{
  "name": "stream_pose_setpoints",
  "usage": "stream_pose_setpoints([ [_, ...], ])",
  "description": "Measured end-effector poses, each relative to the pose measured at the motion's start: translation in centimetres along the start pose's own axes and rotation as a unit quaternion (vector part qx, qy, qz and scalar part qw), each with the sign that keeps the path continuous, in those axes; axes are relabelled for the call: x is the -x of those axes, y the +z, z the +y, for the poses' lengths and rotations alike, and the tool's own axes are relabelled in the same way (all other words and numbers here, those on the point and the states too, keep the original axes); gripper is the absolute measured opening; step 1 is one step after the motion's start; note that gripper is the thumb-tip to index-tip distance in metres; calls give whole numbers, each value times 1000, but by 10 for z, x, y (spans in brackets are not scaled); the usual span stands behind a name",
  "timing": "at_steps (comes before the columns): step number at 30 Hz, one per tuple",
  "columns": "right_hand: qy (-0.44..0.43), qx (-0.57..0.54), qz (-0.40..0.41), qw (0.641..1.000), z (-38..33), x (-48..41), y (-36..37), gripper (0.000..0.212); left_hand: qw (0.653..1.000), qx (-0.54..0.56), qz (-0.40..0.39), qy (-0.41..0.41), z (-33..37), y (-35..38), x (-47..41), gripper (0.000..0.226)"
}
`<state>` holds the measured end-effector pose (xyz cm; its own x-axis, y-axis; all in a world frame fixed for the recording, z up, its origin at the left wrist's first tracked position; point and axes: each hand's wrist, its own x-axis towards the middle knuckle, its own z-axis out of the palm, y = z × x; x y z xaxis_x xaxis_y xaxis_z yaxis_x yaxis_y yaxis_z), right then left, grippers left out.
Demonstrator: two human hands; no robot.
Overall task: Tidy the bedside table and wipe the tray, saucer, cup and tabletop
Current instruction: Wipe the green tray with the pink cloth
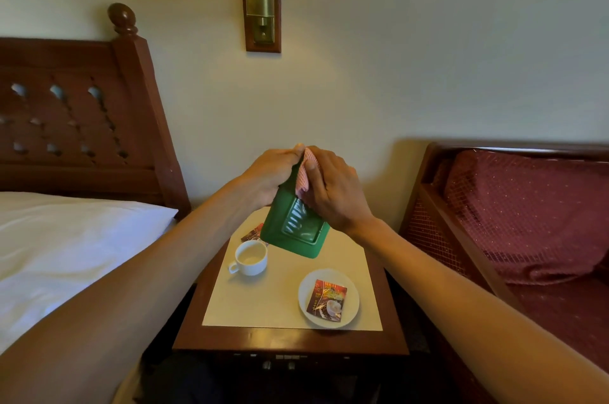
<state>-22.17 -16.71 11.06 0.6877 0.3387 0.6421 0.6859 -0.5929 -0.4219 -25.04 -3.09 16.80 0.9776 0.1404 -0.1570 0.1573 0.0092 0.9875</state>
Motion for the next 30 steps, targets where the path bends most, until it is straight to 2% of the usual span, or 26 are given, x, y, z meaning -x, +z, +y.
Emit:
stream_pose_setpoints([
  [2,-17,-5,-33,999,8,8,-4,41,1000,-12,5,2,-5,-2,0,37],
  [4,1,-15,-43,999,14,11,-8,52,1000,-7,6,-2,-5,-4,0,37],
  [6,3,-11,-40,999,10,10,-9,55,1000,-5,1,-3,-2,-1,0,34],
  [9,4,-9,-7,1000,-4,2,-6,44,1000,-14,-18,8,4,5,3,31],
  [13,11,32,16,999,10,1,-10,60,999,7,-18,42,11,-2,1,37],
  [16,38,-23,21,999,10,10,-7,65,999,23,-1,44,13,-5,-1,39],
  [18,29,36,17,999,4,13,2,63,999,21,-5,34,11,0,0,37],
  [20,33,48,4,998,6,15,7,60,999,35,1,34,9,3,0,35],
  [22,38,13,3,999,15,15,10,59,996,64,29,48,11,1,-2,36],
  [26,135,-105,31,985,5,15,18,68,989,82,85,85,14,-1,-8,37],
  [28,125,-71,11,990,-13,24,26,66,988,99,89,82,13,2,-10,38],
  [30,67,9,0,998,-26,35,29,65,987,103,97,78,13,3,-9,39],
])
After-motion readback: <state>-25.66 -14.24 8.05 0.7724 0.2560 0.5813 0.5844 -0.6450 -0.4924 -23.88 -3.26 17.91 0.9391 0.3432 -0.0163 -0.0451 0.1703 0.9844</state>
